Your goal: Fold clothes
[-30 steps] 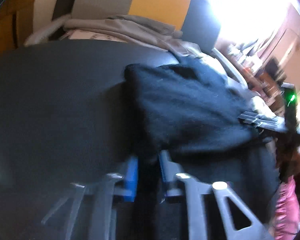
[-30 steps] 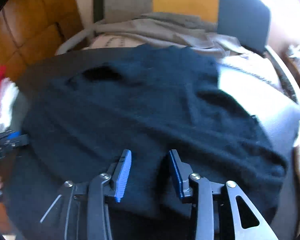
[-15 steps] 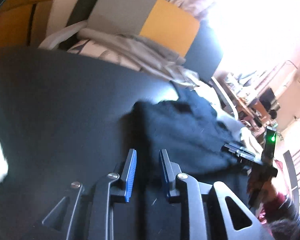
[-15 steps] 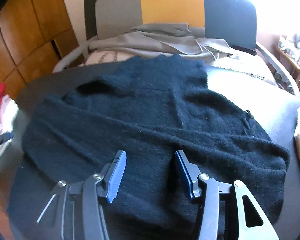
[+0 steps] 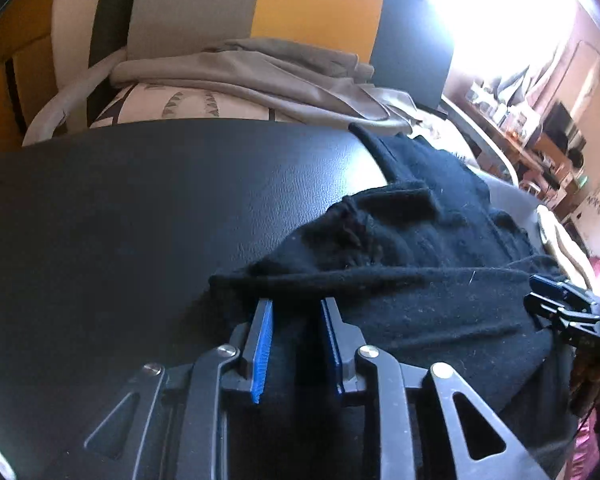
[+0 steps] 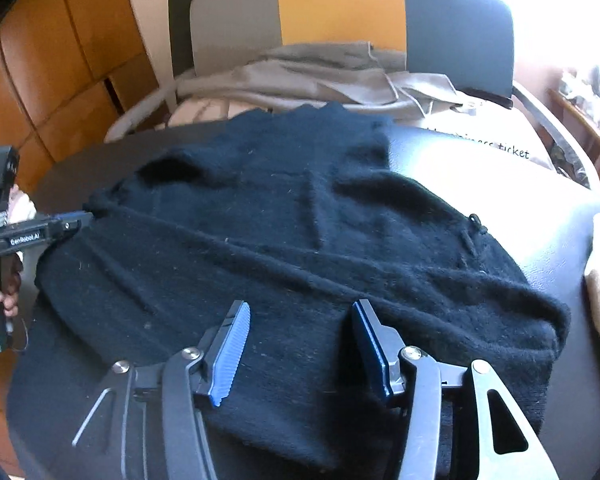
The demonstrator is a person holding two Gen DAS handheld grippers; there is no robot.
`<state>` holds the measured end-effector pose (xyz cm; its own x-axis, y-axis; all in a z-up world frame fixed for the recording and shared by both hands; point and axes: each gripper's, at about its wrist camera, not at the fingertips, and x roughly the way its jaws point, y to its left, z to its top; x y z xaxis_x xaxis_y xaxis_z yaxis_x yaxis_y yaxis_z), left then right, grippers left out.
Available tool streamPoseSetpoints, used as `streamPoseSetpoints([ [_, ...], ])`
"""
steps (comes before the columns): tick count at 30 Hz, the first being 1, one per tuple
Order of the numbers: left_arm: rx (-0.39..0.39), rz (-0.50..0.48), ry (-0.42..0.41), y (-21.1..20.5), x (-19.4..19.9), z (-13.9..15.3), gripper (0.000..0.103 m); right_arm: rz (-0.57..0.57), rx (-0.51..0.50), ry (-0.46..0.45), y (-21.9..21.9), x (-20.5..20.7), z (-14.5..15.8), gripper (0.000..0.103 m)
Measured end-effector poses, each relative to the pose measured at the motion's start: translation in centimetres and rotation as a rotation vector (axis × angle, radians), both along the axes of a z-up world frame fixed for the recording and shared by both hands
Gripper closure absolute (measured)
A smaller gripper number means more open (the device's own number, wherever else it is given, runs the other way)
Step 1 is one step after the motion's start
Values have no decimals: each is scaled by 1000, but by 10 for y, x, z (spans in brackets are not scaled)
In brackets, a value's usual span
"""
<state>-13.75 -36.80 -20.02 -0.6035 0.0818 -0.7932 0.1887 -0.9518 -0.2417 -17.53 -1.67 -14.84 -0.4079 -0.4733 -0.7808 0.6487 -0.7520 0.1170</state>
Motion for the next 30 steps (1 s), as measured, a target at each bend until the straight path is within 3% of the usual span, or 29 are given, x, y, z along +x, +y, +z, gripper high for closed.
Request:
streamPoseSetpoints([
  [6, -37, 59, 26, 6, 8, -1, 78, -6, -31, 25, 3, 2, -2, 47],
  [8, -8, 66, 18, 4, 7, 5, 79, 5, -51, 13, 4, 1, -2, 43],
  [10, 42, 54, 53, -1, 5, 21, 78, 30, -85, -19, 4, -1, -1, 30],
  [13, 94, -2, 136, -6, -5, 52, 75, 48, -140, -107, 7, -15, 10, 30],
  [16, 152, -68, 158, -7, -36, 68, 71, 40, -300, -180, 16, -46, 33, 29],
  [20, 282, -145, 111, -8, -97, 66, 63, -25, -405, -317, 17, -122, 34, 25],
  [23, 261, -139, 35, -4, -142, 52, 60, -56, -415, -374, 8, -173, 23, 25],
  [26, 310, -151, -15, -3, -176, 35, 59, -86, -404, -405, 0, -215, 9, 25],
  [30, 305, -142, -57, 2, -207, 16, 58, -90, -401, -448, -11, -248, -10, 32],
])
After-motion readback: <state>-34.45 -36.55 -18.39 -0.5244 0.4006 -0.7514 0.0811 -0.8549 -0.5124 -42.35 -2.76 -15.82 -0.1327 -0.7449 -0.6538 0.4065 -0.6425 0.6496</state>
